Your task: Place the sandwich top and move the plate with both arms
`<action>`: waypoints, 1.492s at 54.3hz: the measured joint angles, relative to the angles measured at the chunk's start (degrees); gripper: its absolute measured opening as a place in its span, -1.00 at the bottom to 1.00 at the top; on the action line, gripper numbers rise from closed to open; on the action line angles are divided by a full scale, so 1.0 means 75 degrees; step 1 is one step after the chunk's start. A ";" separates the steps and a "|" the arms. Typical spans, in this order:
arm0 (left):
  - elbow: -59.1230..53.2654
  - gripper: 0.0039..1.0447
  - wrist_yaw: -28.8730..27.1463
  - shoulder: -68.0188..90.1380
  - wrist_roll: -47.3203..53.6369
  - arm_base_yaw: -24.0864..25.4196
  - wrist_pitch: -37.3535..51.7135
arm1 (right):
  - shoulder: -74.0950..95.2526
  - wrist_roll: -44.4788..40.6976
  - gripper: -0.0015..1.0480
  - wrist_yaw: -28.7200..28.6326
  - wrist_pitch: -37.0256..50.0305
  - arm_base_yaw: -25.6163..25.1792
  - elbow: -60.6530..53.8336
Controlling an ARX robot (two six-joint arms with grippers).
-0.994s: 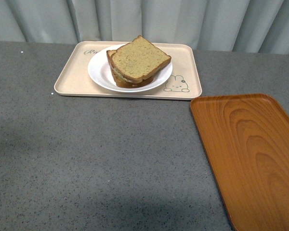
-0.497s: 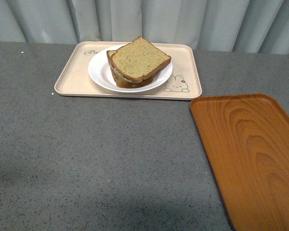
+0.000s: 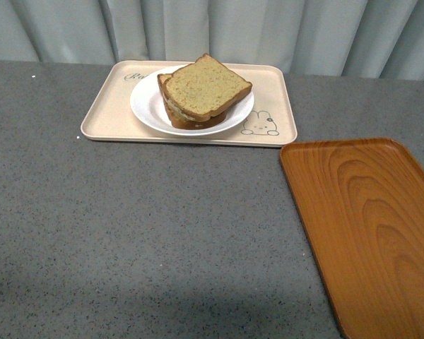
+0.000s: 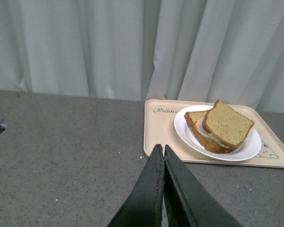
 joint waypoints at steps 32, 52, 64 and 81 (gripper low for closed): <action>-0.0006 -0.93 0.0000 -0.2579 0.0000 0.0000 -0.2413 | 0.0000 0.0000 0.83 0.0000 0.0000 0.0000 0.0000; -0.0006 -0.93 0.0000 -0.3395 0.0000 0.0000 -0.3226 | 0.0000 -0.0003 0.83 0.0000 0.0000 0.0000 0.0000; -0.0006 -0.93 0.0000 -0.3955 0.0000 0.0000 -0.3800 | 0.0000 0.0000 0.83 0.0000 0.0000 0.0000 0.0000; -0.0006 -0.70 0.0000 -0.5056 0.0003 0.0000 -0.4943 | 0.0000 0.0000 0.83 0.0000 0.0000 0.0000 0.0000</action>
